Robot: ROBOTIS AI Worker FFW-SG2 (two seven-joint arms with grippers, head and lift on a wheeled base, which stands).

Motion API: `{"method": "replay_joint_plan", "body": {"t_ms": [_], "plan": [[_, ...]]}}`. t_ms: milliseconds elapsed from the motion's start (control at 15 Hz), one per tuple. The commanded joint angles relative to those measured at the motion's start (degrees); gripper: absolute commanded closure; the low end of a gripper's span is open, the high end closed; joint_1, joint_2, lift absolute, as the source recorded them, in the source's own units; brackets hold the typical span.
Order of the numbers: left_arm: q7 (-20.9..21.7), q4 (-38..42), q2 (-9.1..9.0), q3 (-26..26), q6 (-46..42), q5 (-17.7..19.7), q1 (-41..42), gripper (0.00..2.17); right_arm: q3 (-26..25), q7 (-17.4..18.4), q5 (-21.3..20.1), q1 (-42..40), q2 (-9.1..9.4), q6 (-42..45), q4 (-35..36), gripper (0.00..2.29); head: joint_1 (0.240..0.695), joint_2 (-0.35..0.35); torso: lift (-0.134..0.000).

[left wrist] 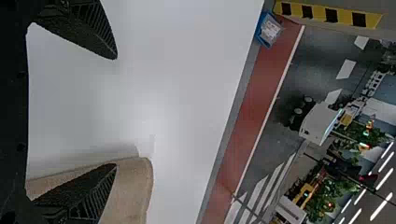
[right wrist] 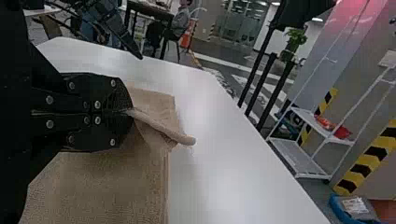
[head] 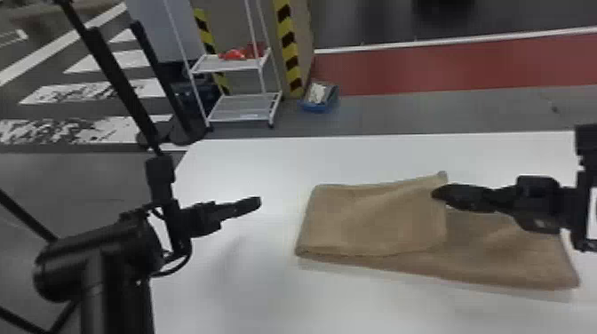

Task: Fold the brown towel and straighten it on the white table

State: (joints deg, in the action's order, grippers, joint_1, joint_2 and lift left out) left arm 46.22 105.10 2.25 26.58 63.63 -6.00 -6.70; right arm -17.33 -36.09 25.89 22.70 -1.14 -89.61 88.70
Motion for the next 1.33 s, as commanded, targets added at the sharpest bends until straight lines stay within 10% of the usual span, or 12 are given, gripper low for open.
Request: {"method": "replay_joint_plan", "body": {"t_ms": [0,1267], "plan": [[-0.1,-0.2,0.04,0.0,-0.2,0.4,-0.2,0.06,-1.0,0.0,0.8,-1.7,-1.32,-0.5,0.3,1.18,0.695,0.240,-0.124],[0.1,0.5,-0.32,0.2,-0.2,0.4,1.5,0.06,-4.1,-0.8,-0.8,-2.7,-5.80,-0.5,-2.8,1.17,0.695,0.157,-0.124]]}}
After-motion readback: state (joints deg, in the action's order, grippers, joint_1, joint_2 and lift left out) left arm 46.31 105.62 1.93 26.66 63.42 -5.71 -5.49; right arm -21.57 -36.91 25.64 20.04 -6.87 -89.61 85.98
